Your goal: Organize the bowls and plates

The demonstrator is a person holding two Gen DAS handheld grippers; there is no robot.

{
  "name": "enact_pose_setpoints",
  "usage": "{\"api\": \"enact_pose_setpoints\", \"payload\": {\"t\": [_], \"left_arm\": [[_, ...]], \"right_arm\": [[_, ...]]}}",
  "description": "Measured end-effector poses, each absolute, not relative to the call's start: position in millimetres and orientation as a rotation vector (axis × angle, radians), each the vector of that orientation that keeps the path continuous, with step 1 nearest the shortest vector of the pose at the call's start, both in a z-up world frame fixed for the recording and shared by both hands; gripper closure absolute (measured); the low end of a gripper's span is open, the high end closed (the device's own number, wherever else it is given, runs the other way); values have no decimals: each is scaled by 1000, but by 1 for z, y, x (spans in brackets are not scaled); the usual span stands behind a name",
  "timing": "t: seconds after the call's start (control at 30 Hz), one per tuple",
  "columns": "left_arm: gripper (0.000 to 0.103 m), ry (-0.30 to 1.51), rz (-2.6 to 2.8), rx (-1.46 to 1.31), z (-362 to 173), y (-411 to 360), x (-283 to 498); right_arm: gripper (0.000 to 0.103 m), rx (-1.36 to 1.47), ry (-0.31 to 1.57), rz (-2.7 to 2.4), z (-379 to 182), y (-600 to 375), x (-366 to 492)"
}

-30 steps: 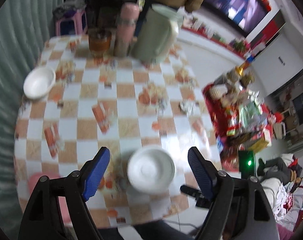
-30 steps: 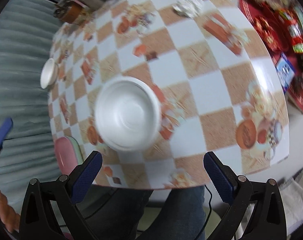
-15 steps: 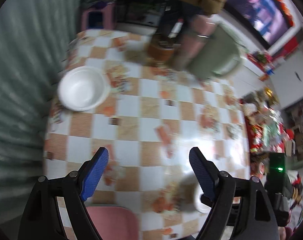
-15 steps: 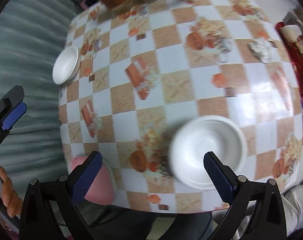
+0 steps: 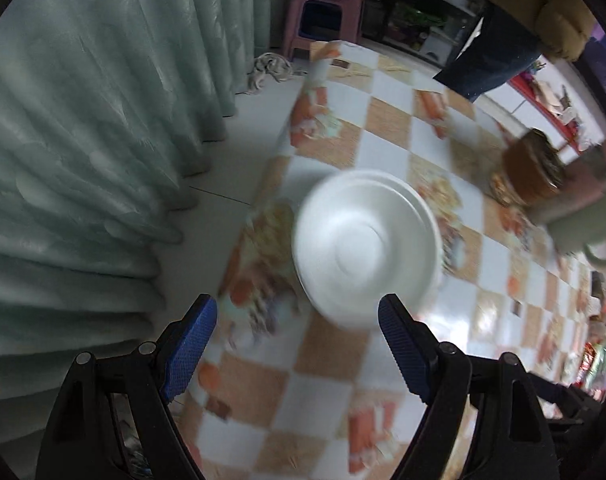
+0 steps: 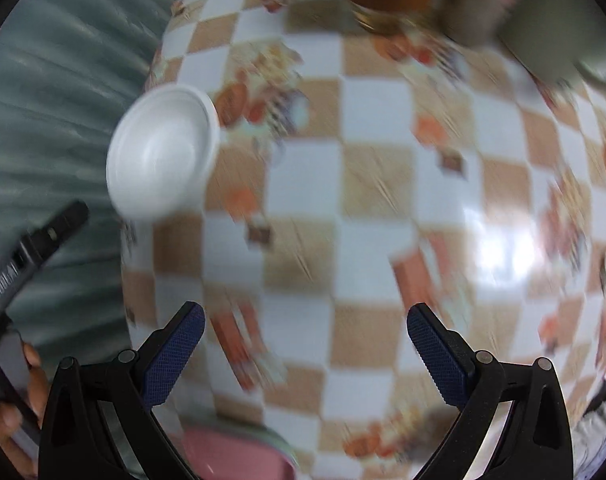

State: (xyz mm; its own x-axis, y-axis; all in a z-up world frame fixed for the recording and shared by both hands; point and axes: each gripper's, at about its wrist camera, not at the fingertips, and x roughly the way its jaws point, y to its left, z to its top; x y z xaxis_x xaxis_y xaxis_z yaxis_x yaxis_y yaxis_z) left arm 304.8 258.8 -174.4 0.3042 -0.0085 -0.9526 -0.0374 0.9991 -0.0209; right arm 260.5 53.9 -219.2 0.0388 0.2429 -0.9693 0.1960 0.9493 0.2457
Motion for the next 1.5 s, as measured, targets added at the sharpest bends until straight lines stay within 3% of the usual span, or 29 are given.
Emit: {"api": "enact_pose_setpoints", "payload": {"t": [0.53, 0.6, 0.63, 0.7, 0.77, 0.8, 0.83, 0.87, 1.5], "left_arm": [[18, 1376, -10, 114, -254, 258, 375], [21, 1387, -44, 109, -259, 256, 374], [26, 1399, -65, 106, -260, 254, 373], [30, 1410, -77, 123, -262, 247, 372], [36, 1401, -93, 140, -261, 242, 371], [39, 1398, -101, 153, -259, 238, 369], [51, 1395, -121, 165, -257, 232, 366], [67, 1399, -144, 171, -256, 226, 364], [66, 1523, -336, 320, -272, 125, 178]], "right_arm": [[2, 304, 1552, 12, -282, 99, 350], [11, 315, 1552, 26, -285, 102, 349], [28, 307, 1562, 39, -287, 105, 348], [40, 266, 1541, 76, -284, 115, 350], [64, 250, 1539, 138, -283, 124, 350], [69, 261, 1545, 155, -284, 126, 349], [78, 286, 1553, 170, -284, 127, 348], [79, 307, 1560, 169, -285, 126, 346], [79, 491, 1719, 85, -297, 63, 144]]}}
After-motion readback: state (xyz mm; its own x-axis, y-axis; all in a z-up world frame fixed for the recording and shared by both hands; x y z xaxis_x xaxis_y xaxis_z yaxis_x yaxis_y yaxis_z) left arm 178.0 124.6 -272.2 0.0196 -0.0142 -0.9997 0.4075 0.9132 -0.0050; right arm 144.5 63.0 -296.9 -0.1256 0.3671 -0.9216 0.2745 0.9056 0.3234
